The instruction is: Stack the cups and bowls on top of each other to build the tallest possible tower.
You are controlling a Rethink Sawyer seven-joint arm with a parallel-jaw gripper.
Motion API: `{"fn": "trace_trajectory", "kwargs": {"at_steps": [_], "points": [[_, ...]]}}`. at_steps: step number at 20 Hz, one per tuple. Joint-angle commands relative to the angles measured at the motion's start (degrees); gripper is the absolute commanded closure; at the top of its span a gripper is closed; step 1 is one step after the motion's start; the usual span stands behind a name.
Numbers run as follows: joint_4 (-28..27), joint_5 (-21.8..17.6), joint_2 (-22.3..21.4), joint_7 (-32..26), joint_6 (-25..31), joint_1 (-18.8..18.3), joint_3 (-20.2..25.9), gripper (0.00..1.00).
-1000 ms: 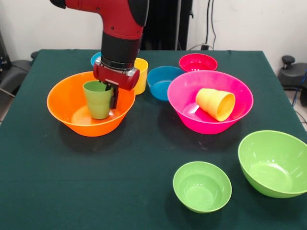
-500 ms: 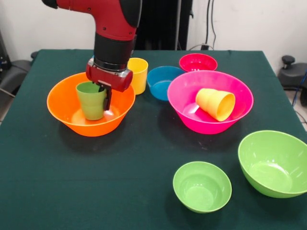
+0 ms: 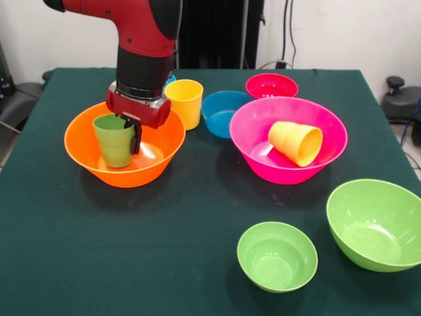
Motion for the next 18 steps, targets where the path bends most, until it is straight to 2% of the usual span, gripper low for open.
{"fn": "trace_trajectory", "kwargs": {"at_steps": [1,18], "points": [[-3.6,-4.6,2.1,-6.8,0.4,-0.3,6.6,1.0],[-3.6,-4.5,2.0,-6.4,0.8,0.3,6.2,1.0]]}}
